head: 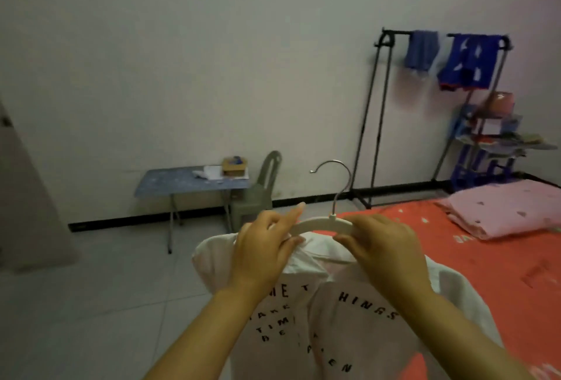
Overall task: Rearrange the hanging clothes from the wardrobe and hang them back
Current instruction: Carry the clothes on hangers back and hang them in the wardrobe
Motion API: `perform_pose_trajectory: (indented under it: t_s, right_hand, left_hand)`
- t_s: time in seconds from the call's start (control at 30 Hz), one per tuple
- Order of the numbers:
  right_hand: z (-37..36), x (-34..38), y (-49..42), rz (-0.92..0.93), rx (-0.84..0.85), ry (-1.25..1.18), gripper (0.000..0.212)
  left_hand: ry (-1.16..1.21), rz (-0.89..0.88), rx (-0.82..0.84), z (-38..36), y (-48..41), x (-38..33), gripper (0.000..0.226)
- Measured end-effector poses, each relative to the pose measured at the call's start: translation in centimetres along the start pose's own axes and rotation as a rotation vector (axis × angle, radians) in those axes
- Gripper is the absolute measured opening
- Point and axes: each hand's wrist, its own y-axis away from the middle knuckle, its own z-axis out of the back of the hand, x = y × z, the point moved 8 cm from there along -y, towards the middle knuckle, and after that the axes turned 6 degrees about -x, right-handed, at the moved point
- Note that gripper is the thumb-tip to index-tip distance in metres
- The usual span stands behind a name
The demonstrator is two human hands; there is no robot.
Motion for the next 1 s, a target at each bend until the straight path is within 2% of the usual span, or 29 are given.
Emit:
perform_pose_trajectory:
  t_s: [0.07, 0.23, 0.33, 0.5, 0.8, 1.0]
  right_hand:
    - [-3.8, 4.9, -2.5, 0.063, 0.019, -0.063, 0.019]
    - [-14.9, 17.0, -7.8, 0.133, 0.117, -0.185, 0.024]
    - [-20.1, 24.9, -11.1, 0.226, 0.074, -0.257, 0.024]
    - [-28.1, 36.0, -15.6, 0.276, 0.061, -0.390, 0.020]
    - [-43.6, 47.0, -22.9, 0.398, 0.118, -0.581, 0.023]
    - [-55.8, 53.3, -28.4, 0.559, 0.115, -0.673, 0.040]
  left_hand:
    - [-0.074, 0.032, -0.077, 4.8, -0.3, 4.3, 0.058]
    - [-0.254, 0.086, -0.216, 15.0, -0.2, 16.7, 0.048]
    - [-0.350, 0.159, -0.255, 20.7, 0.1, 24.3, 0.043]
    - [-0.463, 0.257, -0.348, 29.3, -0.2, 35.2, 0.039]
    - [-0.558, 0.310, -0.436, 36.7, -4.0, 50.9, 0.037]
    - [-0.648, 0.463, -0.486, 40.7, -6.6, 63.2, 0.036]
